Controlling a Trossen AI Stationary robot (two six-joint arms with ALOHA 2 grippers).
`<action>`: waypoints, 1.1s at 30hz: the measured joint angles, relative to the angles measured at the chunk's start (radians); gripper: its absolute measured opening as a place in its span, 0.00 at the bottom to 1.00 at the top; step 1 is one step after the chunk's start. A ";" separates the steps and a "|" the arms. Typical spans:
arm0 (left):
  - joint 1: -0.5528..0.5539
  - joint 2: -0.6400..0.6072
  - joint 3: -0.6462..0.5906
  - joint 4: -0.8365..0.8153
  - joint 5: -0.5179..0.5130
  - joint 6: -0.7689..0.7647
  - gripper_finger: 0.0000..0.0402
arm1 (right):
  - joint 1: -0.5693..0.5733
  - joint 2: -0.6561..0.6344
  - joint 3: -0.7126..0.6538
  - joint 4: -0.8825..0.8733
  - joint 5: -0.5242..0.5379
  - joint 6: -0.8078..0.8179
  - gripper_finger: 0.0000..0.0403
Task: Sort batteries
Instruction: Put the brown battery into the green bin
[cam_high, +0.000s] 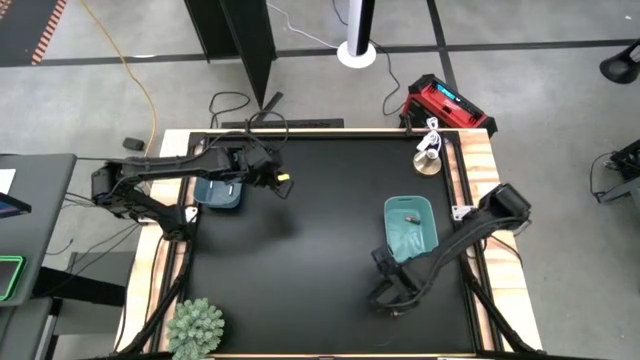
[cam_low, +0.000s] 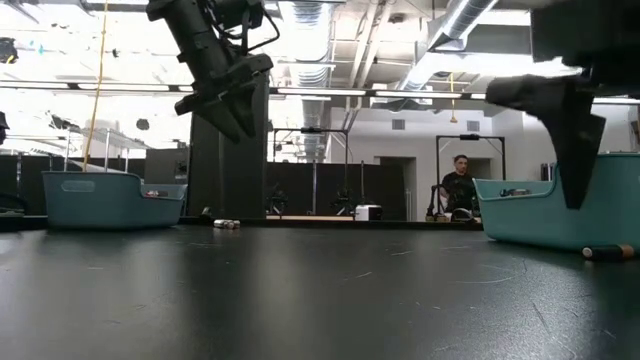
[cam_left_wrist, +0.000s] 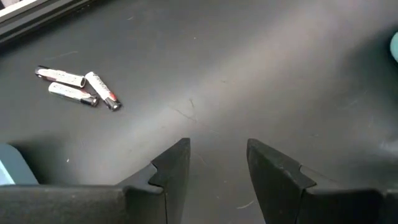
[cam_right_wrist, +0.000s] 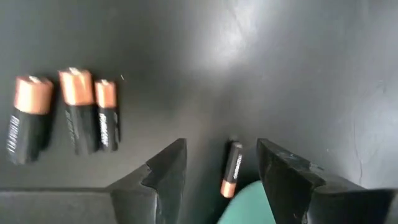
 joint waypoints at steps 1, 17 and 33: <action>-0.001 0.000 0.000 0.000 0.000 0.000 0.38 | -0.005 0.021 0.017 -0.027 0.000 -0.009 0.52; -0.002 0.000 0.000 0.001 0.000 0.015 0.38 | 0.074 0.080 0.205 -0.142 0.001 0.102 0.46; -0.039 0.000 0.000 -0.003 0.001 0.019 0.38 | 0.337 0.019 0.180 0.001 -0.025 0.672 0.54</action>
